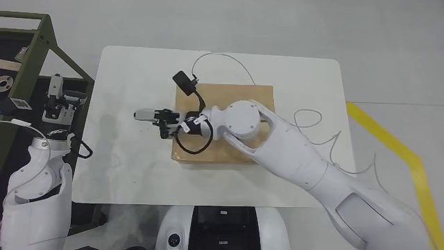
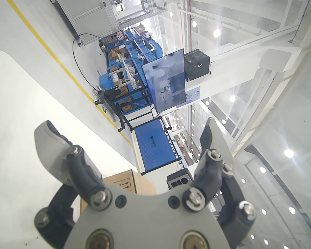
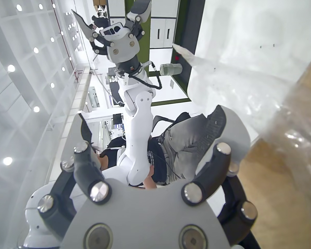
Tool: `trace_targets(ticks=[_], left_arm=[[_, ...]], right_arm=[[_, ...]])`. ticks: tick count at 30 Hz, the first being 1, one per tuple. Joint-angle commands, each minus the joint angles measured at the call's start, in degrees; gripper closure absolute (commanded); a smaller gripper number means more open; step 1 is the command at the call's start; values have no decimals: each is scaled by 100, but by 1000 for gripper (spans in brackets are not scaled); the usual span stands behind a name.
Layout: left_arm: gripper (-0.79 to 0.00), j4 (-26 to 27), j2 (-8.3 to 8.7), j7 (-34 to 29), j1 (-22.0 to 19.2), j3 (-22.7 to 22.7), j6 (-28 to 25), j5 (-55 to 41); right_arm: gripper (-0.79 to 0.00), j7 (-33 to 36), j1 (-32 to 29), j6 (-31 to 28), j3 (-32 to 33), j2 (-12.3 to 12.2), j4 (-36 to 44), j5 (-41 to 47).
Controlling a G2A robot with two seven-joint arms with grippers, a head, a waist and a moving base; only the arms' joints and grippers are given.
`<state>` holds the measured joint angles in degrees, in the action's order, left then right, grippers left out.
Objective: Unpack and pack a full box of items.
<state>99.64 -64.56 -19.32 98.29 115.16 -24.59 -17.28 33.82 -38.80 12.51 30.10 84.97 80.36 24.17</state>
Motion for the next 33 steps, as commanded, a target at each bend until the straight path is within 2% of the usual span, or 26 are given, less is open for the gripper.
trace_targets(ticks=[1,7,25,33], left_arm=[[-785,0,0,0,0,0,0,0],[-785,0,0,0,0,0,0,0],[-785,0,0,0,0,0,0,0],[-785,0,0,0,0,0,0,0]], right_arm=[[-785,-69,38,55,-18,43,-51,-53],[-785,-250,-14,305,140,50,-39,-298],[-785,-225,-956,1270,955,-360,1040,-1439],[-785,-231,-1344,1479,1342,-499,1436,-1721]])
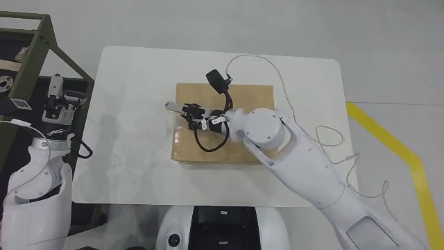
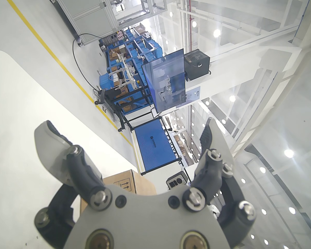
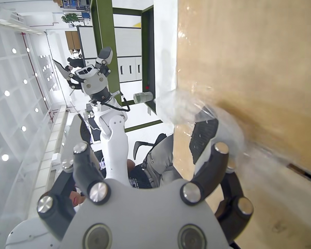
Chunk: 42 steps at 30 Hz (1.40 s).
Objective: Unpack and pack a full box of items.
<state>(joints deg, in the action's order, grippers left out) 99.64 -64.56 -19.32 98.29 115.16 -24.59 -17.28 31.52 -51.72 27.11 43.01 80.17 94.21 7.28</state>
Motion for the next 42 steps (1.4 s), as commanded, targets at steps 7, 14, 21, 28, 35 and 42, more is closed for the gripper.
trace_targets(ticks=[7,14,21,28,35,42], left_arm=[[-785,0,0,0,0,0,0,0],[-785,0,0,0,0,0,0,0],[-785,0,0,0,0,0,0,0],[-785,0,0,0,0,0,0,0],[-785,0,0,0,0,0,0,0],[-785,0,0,0,0,0,0,0]], right_arm=[[-785,13,-475,177,387,-153,514,-308],[-785,-47,-972,327,754,-291,1035,-583],[-785,-155,-1503,383,1199,-420,1584,-765],[-785,-146,-1857,595,1552,-529,2105,-1047],[-785,-200,-1923,815,1848,-582,2299,-1174],[-785,-274,-2370,978,2399,-674,2751,-1177]])
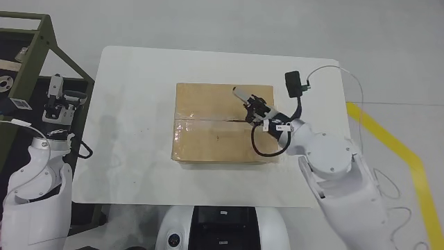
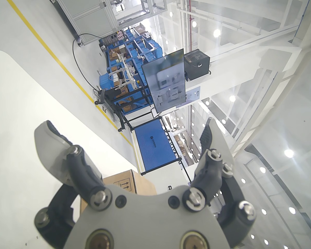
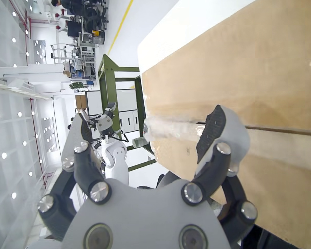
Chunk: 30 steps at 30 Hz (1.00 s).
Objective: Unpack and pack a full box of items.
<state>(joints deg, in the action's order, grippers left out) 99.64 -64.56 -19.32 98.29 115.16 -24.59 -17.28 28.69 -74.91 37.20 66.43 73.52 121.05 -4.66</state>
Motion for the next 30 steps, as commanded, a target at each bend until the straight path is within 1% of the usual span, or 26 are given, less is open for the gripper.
trace_targets(ticks=[1,6,10,13,18,25,30], left_arm=[[-785,0,0,0,0,0,0,0],[-785,0,0,0,0,0,0,0],[-785,0,0,0,0,0,0,0],[-785,0,0,0,0,0,0,0],[-785,0,0,0,0,0,0,0],[-785,0,0,0,0,0,0,0],[-785,0,0,0,0,0,0,0]], right_arm=[[-785,45,-82,-113,92,-19,121,22],[-785,663,23,-677,112,-104,82,-313],[-785,914,64,-936,197,-142,38,-340],[-785,1041,216,-1139,120,-145,-145,-324],[-785,1104,699,-1405,-237,-83,-695,-134],[-785,1143,1401,-1718,-893,91,-1425,558],[-785,1186,1723,-1797,-1290,208,-1819,960]])
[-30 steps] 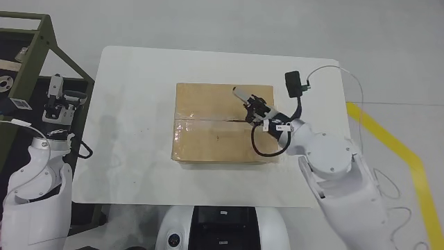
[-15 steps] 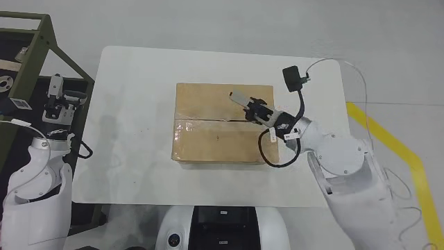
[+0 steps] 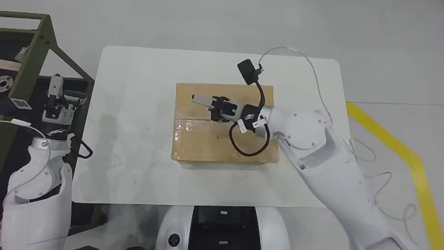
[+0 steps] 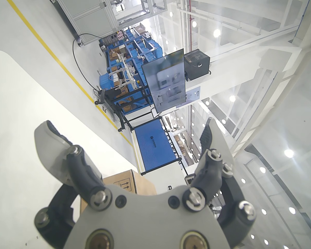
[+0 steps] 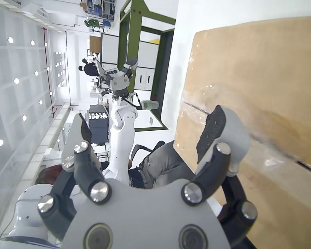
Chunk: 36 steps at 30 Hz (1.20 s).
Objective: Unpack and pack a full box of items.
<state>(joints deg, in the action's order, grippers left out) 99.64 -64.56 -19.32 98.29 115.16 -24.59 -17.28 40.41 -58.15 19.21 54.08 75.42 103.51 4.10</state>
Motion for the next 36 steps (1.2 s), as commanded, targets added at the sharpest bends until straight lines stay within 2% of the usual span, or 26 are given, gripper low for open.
trace_targets(ticks=[1,7,14,24,36], left_arm=[[-785,0,0,0,0,0,0,0],[-785,0,0,0,0,0,0,0],[-785,0,0,0,0,0,0,0],[-785,0,0,0,0,0,0,0],[-785,0,0,0,0,0,0,0]], right_arm=[[-785,49,91,6,-127,39,-125,186],[-785,60,409,112,-517,156,-544,349],[-785,6,542,489,-575,189,-719,312],[-785,53,90,1096,-267,49,-333,105],[-785,-132,-635,1422,424,-180,568,-328]])
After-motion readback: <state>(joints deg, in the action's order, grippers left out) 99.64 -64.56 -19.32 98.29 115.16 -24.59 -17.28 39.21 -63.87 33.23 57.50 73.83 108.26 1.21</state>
